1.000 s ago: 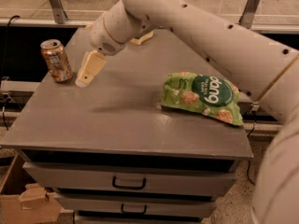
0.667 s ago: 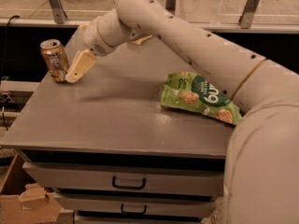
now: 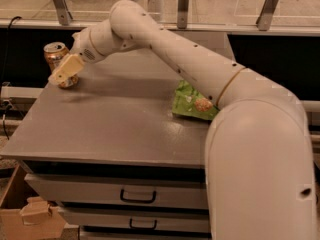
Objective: Move orange can near green rice chip bag
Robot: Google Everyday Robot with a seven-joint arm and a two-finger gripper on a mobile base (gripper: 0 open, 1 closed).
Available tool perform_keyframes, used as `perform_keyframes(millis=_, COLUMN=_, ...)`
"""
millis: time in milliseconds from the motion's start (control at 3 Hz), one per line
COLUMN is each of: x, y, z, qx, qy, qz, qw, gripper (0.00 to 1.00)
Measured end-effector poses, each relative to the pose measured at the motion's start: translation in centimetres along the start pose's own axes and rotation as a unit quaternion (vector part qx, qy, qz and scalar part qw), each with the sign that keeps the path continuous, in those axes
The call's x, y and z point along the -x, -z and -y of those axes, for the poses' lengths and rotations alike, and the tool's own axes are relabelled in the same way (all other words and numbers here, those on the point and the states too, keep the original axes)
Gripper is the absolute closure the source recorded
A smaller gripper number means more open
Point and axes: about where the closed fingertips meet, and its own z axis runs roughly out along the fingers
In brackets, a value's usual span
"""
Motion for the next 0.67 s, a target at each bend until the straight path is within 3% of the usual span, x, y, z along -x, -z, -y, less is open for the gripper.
perform_keyframes(millis=667, x=0.72, y=-1.64, z=-1.51, qx=0.023, qy=-0.069, qz=0.008, qw=0.9973, gripper=0.41)
